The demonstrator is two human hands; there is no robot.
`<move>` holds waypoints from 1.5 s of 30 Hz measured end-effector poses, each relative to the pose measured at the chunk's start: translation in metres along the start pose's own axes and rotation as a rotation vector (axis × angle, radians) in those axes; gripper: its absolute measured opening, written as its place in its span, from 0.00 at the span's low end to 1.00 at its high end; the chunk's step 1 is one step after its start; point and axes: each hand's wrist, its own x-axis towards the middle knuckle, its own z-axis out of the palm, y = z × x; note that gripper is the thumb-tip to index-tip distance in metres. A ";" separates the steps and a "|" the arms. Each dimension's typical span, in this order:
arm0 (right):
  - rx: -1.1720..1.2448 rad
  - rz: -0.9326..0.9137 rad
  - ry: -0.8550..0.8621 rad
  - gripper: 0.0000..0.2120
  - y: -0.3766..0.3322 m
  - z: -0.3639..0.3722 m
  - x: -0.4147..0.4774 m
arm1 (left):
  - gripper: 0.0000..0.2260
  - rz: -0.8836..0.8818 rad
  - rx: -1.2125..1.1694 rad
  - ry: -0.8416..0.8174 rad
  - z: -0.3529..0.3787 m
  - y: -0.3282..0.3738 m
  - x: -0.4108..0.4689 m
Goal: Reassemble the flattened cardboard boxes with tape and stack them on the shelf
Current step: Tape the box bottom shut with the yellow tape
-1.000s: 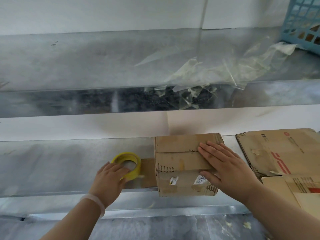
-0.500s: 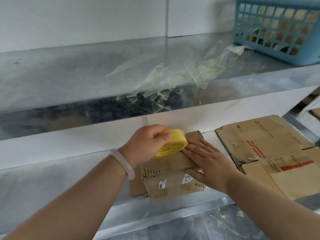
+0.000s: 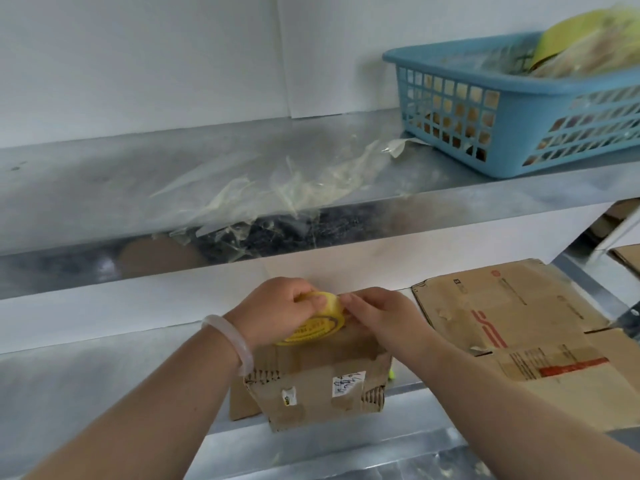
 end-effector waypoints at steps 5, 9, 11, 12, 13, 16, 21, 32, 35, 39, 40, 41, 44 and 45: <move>-0.064 0.023 0.023 0.04 -0.008 -0.008 0.006 | 0.13 -0.022 0.058 -0.004 0.004 0.008 0.003; -0.121 0.021 -0.036 0.06 -0.019 -0.019 0.006 | 0.15 -0.031 0.090 -0.027 0.004 0.016 0.005; 0.058 -0.001 -0.039 0.06 -0.026 -0.027 0.002 | 0.16 -0.046 0.084 -0.013 0.003 0.021 0.007; 0.134 -0.012 -0.031 0.06 -0.028 -0.030 0.001 | 0.16 -0.051 0.091 -0.012 0.003 0.022 0.009; 0.188 -0.013 -0.020 0.06 -0.028 -0.032 -0.001 | 0.17 -0.050 0.101 -0.015 0.004 0.023 0.010; 0.456 0.139 -0.052 0.06 -0.014 -0.025 0.000 | 0.18 -0.059 0.102 0.010 0.010 0.027 0.010; 0.631 0.319 -0.202 0.08 0.006 -0.013 0.011 | 0.19 -0.082 0.056 0.151 0.021 0.026 0.006; 0.592 0.321 -0.150 0.06 0.015 -0.017 0.019 | 0.24 -0.074 -0.377 0.283 0.020 -0.015 -0.011; 0.604 0.322 -0.114 0.05 0.014 -0.019 0.020 | 0.15 -0.068 -0.262 0.310 0.016 -0.011 -0.005; 0.610 0.296 -0.036 0.05 0.016 -0.029 0.018 | 0.20 -0.108 -0.181 0.290 0.022 -0.003 0.004; 0.606 0.283 -0.018 0.05 0.017 -0.032 0.017 | 0.21 -0.117 -0.167 0.279 0.022 -0.001 0.006; 0.611 0.269 0.002 0.05 0.017 -0.037 0.016 | 0.24 -0.121 -0.158 0.268 0.022 0.001 0.008; 0.729 0.214 0.071 0.06 0.015 -0.050 0.015 | 0.26 -0.149 -0.136 0.226 0.020 0.007 0.016; 0.779 0.207 0.087 0.06 0.014 -0.052 0.015 | 0.23 -0.159 -0.119 0.217 0.019 0.009 0.018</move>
